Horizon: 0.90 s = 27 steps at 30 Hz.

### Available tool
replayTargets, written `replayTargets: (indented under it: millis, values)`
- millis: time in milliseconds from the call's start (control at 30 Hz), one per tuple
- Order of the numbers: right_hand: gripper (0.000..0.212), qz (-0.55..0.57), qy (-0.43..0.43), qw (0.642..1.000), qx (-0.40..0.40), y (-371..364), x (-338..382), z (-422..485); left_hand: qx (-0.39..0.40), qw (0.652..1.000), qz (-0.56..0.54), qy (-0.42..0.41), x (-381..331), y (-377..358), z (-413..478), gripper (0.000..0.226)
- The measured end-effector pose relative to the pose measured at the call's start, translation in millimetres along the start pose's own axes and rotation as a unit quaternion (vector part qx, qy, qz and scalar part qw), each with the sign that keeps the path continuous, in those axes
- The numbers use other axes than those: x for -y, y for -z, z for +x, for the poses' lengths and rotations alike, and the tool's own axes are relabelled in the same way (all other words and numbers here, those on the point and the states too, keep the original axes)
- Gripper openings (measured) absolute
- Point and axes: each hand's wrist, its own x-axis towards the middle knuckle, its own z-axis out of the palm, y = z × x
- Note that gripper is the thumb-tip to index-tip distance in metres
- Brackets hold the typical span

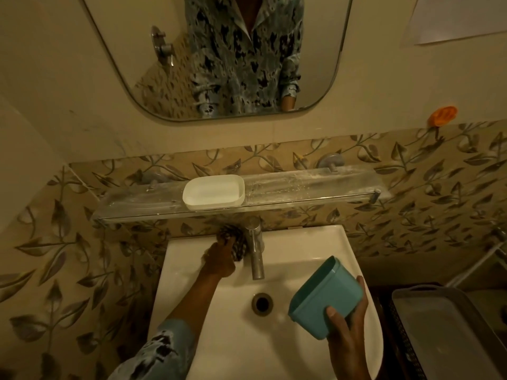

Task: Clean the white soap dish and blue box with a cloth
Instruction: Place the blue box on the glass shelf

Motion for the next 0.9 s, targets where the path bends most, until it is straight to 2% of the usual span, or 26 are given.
replayTargets:
  millis: [100,167,267,367,467,567,633,700,833,900]
  values:
    - [0.088,0.022,0.000,1.000,0.006,-4,4,2,-0.049,0.996,-0.061,-0.032,0,2,-11,0.074]
    - [0.094,0.029,-0.005,0.999,0.025,-8,10,4,-0.092,0.978,-0.182,-0.037,1,2,-21,0.066]
    - [0.104,0.043,-0.017,0.998,0.049,-17,17,8,-0.150,0.941,-0.301,-0.050,-12,4,-59,0.036]
    - [0.096,0.026,0.001,0.997,0.070,-29,22,13,-0.150,0.912,-0.375,-0.076,-31,10,-105,0.019]
    - [0.084,0.017,0.030,0.996,0.081,-41,33,18,-0.110,0.856,-0.495,-0.101,-50,24,-144,0.016]
    - [0.088,0.018,0.048,0.994,0.097,-52,48,22,-0.118,0.784,-0.598,-0.118,-72,45,-180,0.021]
    - [0.087,0.004,0.064,0.992,0.111,-58,59,24,-0.134,0.762,-0.618,-0.141,-83,59,-196,0.036]
    - [0.084,-0.018,0.096,0.988,0.117,-63,72,25,-0.157,0.769,-0.592,-0.186,-90,74,-205,0.045]
    - [0.085,-0.083,0.168,0.974,0.130,-73,104,36,-0.204,0.767,-0.572,-0.207,-98,105,-208,0.045]
    - [0.077,-0.122,0.194,0.964,0.136,-79,118,47,-0.225,0.765,-0.568,-0.204,-100,120,-203,0.050]
